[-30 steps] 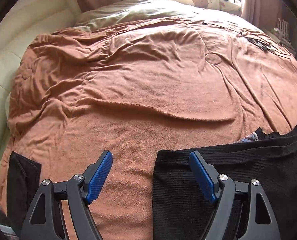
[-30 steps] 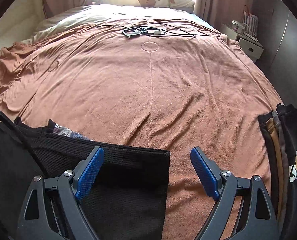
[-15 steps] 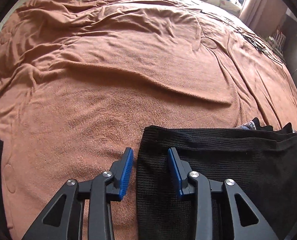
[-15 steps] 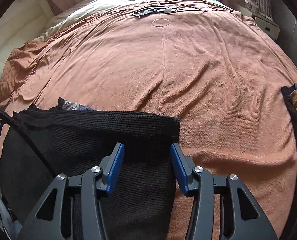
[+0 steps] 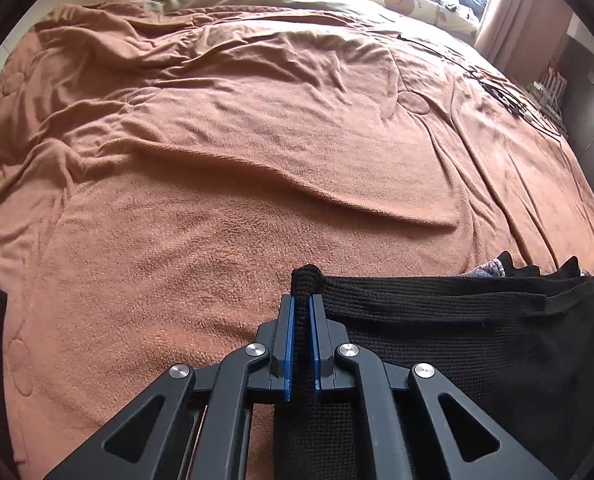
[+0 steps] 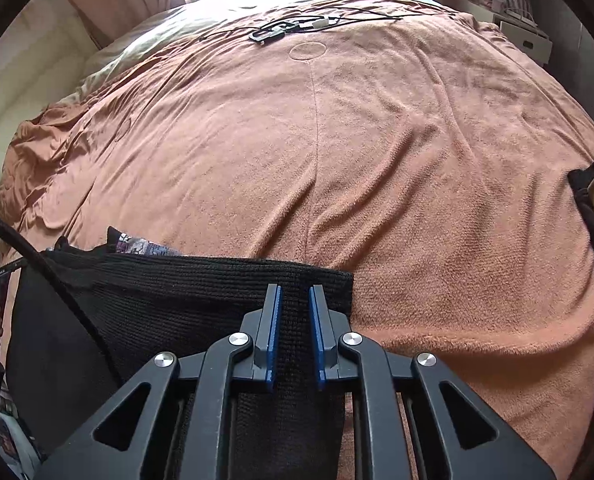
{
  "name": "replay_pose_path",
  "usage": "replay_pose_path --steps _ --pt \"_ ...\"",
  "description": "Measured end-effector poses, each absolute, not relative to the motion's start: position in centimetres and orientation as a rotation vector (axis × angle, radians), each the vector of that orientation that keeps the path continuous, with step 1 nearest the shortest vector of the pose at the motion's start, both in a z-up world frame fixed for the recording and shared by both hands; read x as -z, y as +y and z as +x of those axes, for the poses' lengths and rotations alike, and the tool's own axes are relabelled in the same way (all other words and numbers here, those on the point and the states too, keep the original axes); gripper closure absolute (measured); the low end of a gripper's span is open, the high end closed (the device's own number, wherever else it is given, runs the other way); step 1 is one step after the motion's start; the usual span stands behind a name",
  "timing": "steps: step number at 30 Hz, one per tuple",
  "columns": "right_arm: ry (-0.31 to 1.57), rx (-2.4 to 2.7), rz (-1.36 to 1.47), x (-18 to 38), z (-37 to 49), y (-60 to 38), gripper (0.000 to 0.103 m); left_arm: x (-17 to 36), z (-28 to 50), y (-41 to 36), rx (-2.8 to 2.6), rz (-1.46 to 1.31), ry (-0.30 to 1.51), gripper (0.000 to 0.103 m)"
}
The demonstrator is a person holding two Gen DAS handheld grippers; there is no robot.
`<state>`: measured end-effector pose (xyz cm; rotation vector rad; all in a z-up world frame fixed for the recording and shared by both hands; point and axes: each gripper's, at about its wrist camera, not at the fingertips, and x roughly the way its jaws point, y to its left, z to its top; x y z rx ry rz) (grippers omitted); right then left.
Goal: Fold small clothes
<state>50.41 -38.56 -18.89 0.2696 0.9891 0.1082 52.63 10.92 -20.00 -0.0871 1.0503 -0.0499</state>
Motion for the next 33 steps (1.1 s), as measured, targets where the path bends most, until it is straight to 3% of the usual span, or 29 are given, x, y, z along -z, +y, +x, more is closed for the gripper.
replay_pose_path --steps 7,8,9,11,16,18,22,23,24,33 --pt "1.005 -0.071 0.271 18.7 50.0 -38.9 0.09 20.1 52.6 10.9 0.046 -0.078 1.053 0.096" --pt "1.002 -0.057 0.267 18.7 49.9 -39.1 0.08 20.1 52.6 10.9 0.046 -0.078 1.053 0.096" --pt "0.993 -0.055 0.268 18.6 49.8 -39.2 0.062 20.1 52.6 10.9 0.046 -0.079 1.054 0.096" --pt "0.965 -0.07 0.289 18.3 49.3 -39.5 0.044 20.2 52.7 10.9 0.046 -0.08 1.055 0.096" --pt "0.946 -0.128 0.352 19.1 49.3 -40.2 0.044 20.5 52.8 10.8 0.041 -0.079 1.059 0.096" --pt "0.954 -0.142 0.371 19.8 49.5 -40.5 0.059 20.5 52.8 10.9 0.04 -0.083 1.056 0.096" --pt "0.969 -0.154 0.404 20.9 50.3 -40.8 0.073 20.2 52.7 11.1 0.035 -0.094 1.046 0.097" --pt "0.971 -0.144 0.403 20.7 50.5 -41.0 0.091 20.0 52.6 11.2 0.03 -0.098 1.038 0.097" --pt "0.973 -0.134 0.407 20.5 50.6 -41.1 0.096 19.6 52.4 11.4 0.025 -0.106 1.026 0.097" --pt "0.842 -0.1 0.328 15.0 48.5 -40.1 0.098 15.8 51.6 12.9 0.008 -0.143 0.932 0.097"
